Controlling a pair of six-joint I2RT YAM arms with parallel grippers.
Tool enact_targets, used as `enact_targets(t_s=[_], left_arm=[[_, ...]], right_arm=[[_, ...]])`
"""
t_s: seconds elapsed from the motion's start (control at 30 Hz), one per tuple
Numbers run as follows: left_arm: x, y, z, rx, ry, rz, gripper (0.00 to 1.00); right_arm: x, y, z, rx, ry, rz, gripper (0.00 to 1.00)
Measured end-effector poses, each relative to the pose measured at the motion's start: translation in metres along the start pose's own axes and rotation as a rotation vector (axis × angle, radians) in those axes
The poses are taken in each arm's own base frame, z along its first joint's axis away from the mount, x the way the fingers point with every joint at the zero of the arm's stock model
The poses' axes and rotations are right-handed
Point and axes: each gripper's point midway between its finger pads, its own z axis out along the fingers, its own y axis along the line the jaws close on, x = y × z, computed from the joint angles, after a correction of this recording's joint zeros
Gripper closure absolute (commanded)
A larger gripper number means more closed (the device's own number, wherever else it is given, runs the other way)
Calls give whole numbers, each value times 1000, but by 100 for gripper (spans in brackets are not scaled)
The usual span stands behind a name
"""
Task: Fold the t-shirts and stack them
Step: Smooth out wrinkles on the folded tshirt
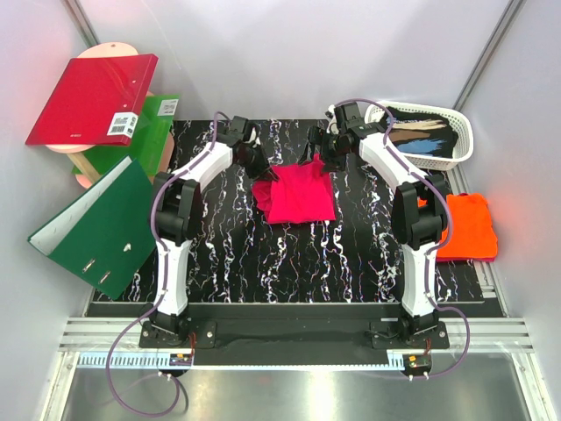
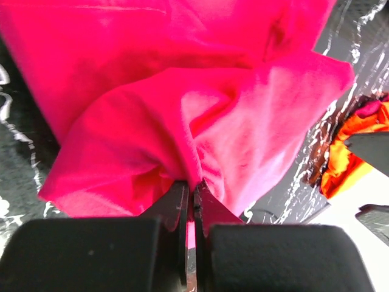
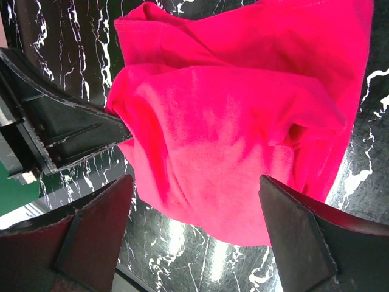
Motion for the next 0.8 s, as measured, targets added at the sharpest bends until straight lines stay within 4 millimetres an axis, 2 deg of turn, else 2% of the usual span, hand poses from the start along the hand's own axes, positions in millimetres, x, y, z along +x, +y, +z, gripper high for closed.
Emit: enact_targets(t_s=[0.3,0.47,0.63,0.8], left_arm=[[-5,-32,-5,166,-4,50,100],[-1,-36,-18,198,-13,59,100],[-4,-28,-27,206,-27,45,100],[-8,-1,-28,174,-23,-8,100]], right_arm=[[4,3,1,-26,20,3,9],[11,0,8,-32,47,16,9],[20,-9,22,-19,83,47,10],[29,-18,32,0,115,71,10]])
